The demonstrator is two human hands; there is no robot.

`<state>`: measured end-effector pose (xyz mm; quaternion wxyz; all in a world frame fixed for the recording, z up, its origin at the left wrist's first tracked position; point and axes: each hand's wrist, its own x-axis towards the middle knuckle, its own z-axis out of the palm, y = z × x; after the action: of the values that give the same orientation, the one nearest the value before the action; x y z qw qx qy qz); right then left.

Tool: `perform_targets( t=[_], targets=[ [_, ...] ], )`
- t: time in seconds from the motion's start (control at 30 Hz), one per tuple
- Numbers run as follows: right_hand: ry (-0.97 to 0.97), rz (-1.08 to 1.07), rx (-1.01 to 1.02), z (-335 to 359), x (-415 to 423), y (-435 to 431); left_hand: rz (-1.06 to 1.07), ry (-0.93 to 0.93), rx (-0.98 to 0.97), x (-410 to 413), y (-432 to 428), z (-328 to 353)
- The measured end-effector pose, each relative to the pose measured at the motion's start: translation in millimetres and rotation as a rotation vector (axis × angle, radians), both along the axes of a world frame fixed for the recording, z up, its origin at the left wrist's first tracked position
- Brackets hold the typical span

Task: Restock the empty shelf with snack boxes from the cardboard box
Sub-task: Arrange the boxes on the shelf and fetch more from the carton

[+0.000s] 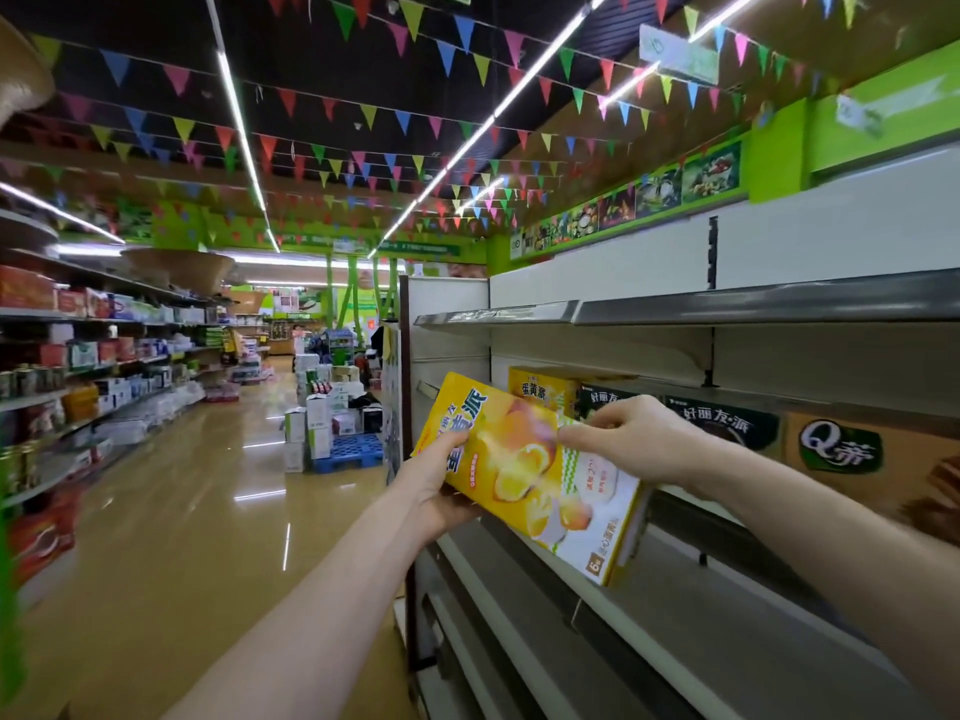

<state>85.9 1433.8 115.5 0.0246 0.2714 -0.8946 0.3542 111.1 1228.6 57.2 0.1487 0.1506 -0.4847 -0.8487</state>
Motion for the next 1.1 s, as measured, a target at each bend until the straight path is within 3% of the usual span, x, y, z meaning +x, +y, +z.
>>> perform_targets(
  t=[0.27, 0.43, 0.7, 0.97, 1.1],
  targets=[
    [0.439, -0.224, 0.232, -10.7, -38.9, -66.8, -0.097, -0.054, -0.097, -56.5, -13.6, 2.9],
    [0.600, -0.175, 0.277, -13.9, -71.8, -97.8, -0.152, -0.022, -0.058, -93.5, -32.4, 16.3],
    [0.195, 0.035, 0.028, 7.5, -151.5, -116.3, -0.056, 0.048, -0.016, -181.8, -77.2, 13.3],
    [-0.207, -0.016, -0.097, 11.3, -226.2, -129.4, -0.199, 0.210, 0.273, -246.4, -102.9, 7.8],
    [-0.347, -0.067, -0.087, 0.5, -260.3, -143.3, -0.237, 0.257, 0.281, -275.0, -123.4, 0.8]
  ],
)
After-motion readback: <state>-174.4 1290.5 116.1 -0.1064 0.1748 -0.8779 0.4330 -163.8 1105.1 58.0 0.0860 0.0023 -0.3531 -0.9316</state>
